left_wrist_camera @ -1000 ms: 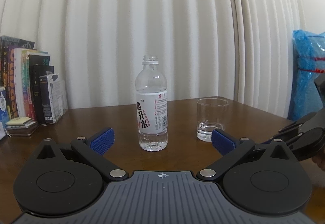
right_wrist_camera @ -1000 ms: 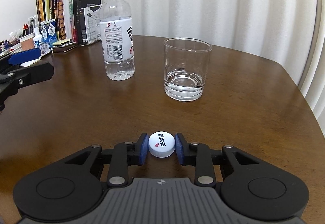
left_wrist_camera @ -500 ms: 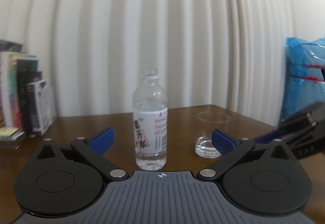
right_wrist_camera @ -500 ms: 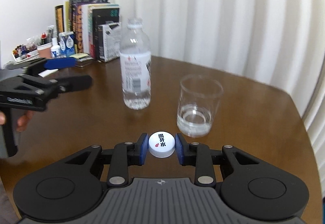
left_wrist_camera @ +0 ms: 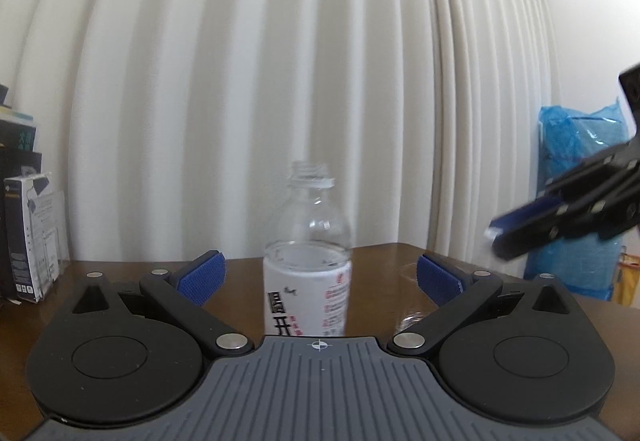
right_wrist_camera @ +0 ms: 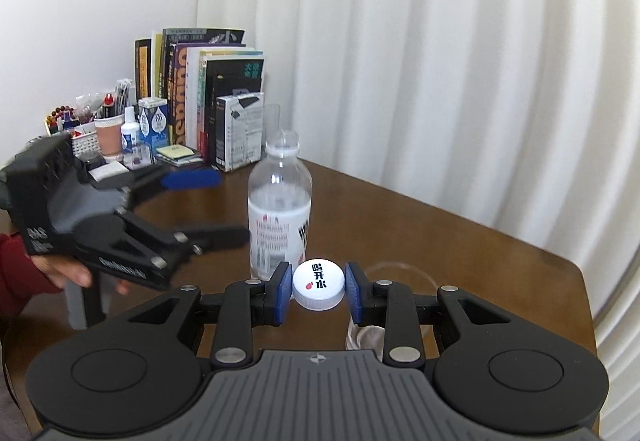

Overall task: Unscrew bottle cap and pour
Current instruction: 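Lift the cap with the right gripper while the left gripper grasps the water bottle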

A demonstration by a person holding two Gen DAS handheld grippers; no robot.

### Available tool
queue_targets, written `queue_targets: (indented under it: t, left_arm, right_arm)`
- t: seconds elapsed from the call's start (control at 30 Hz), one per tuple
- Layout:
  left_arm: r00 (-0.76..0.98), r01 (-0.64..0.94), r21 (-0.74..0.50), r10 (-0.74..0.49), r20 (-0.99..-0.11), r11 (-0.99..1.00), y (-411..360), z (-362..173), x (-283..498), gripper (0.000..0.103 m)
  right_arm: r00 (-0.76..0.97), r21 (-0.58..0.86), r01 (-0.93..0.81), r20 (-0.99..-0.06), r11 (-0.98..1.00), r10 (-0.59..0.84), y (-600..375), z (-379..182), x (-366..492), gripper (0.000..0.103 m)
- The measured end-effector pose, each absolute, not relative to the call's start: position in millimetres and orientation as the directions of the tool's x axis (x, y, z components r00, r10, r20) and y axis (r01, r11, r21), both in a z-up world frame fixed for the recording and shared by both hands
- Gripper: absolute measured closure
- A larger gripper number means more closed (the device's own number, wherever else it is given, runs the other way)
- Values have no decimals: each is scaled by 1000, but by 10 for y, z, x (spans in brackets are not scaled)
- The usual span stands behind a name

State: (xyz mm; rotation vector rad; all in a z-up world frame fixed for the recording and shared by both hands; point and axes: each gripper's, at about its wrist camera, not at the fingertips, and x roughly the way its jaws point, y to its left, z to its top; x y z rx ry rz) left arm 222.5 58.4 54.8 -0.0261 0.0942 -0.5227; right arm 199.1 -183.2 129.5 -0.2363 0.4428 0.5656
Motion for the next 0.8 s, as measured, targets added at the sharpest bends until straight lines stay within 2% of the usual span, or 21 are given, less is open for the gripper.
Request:
queue_targets:
  t: [0.23, 0.5, 0.8]
  left_arm:
    - [823, 559, -60, -562, -85, 827, 534, 496, 2413, 0]
    - [800, 589, -81, -595, -84, 804, 557, 459, 2516, 17]
    - [790, 586, -124, -599, -133, 801, 606, 475, 2616, 27]
  right_arm:
    - [746, -94, -582, -458, 808, 484, -1767, 1403, 2177, 71]
    - [737, -88, -598, -452, 797, 503, -1722, 1468, 2363, 71]
    - [727, -111, -631, -432, 768, 534, -1552, 1619, 2484, 71]
